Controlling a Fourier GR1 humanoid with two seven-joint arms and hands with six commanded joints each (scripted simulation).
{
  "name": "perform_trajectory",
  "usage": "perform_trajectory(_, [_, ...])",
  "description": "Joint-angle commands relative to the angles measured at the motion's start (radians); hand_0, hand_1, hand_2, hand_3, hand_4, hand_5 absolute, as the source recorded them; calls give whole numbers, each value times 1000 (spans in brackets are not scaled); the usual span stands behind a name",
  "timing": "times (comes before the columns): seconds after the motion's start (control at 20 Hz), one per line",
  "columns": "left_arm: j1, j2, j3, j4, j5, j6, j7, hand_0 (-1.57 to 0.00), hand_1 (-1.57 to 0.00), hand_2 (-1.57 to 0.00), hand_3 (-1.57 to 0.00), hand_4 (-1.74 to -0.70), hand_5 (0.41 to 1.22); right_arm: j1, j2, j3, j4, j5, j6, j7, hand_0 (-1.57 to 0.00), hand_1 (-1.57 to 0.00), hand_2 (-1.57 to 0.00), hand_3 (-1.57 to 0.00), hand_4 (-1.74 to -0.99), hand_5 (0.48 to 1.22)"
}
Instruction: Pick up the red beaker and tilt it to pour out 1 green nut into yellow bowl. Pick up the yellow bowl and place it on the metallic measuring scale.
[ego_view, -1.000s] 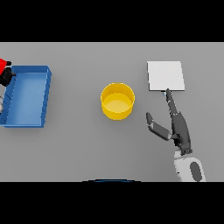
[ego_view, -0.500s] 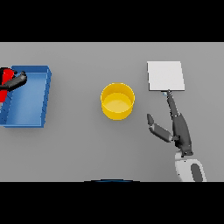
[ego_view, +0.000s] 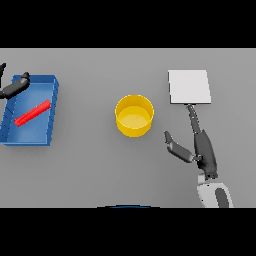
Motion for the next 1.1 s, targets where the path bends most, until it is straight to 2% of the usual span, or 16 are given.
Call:
perform_trajectory(0.0, [-11,-10,2,21,-2,-2,-6,-50,-41,-41,-39,-786,671,-5,-7,4,0,6,8,15,1,1,1,1,-1198,662])
perform_trajectory(0.1, [-17,-16,3,27,-6,6,-17,-32,-26,-26,-24,-780,679,-41,-26,20,15,2,51,-7,1,1,1,1,-1162,694])
perform_trajectory(0.25, [-17,-26,-5,18,-8,14,-8,-16,-13,-13,-12,-781,700,-142,-96,44,30,41,123,28,1,1,1,1,-1221,709])
perform_trajectory(0.3, [-17,-31,-5,28,-8,14,-9,-12,-10,-10,-9,-786,704,-155,-119,58,43,56,149,18,1,1,1,1,-1234,707])
perform_trajectory(0.4, [-6,-29,-8,10,-6,21,-8,-8,-6,-6,-6,-792,709,-217,-160,87,70,115,181,61,1,1,1,1,-1268,691])
perform_trajectory(0.5, [-8,-35,-11,12,-5,15,-13,-5,-3,-4,-3,-795,709,-288,-209,132,86,195,215,81,1,1,1,1,-1282,677])
perform_trajectory(0.55, [-10,-39,-13,20,-4,12,-7,-3,-3,-3,-2,-795,708,-322,-240,155,106,233,233,61,1,1,1,1,-1279,671])
perform_trajectory(0.65, [-19,-34,-13,17,-9,14,-2,-2,-1,-1,-1,-793,712,-387,-274,204,133,295,276,59,1,1,1,1,-1276,668])
perform_trajectory(0.75, [-22,-34,-10,27,-10,13,-14,-1,0,0,0,-794,719,-434,-292,244,165,334,305,29,1,1,1,1,-1270,664])
perform_trajectory(0.85, [-5,-41,-13,20,-9,23,-30,0,0,0,0,-797,722,-493,-288,270,204,345,345,25,1,1,1,1,-1271,658])
perform_trajectory(1.05, [-19,-32,-12,26,-9,10,-15,1,1,1,1,-799,720,-590,-294,311,276,365,415,3,1,1,1,1,-1276,670])
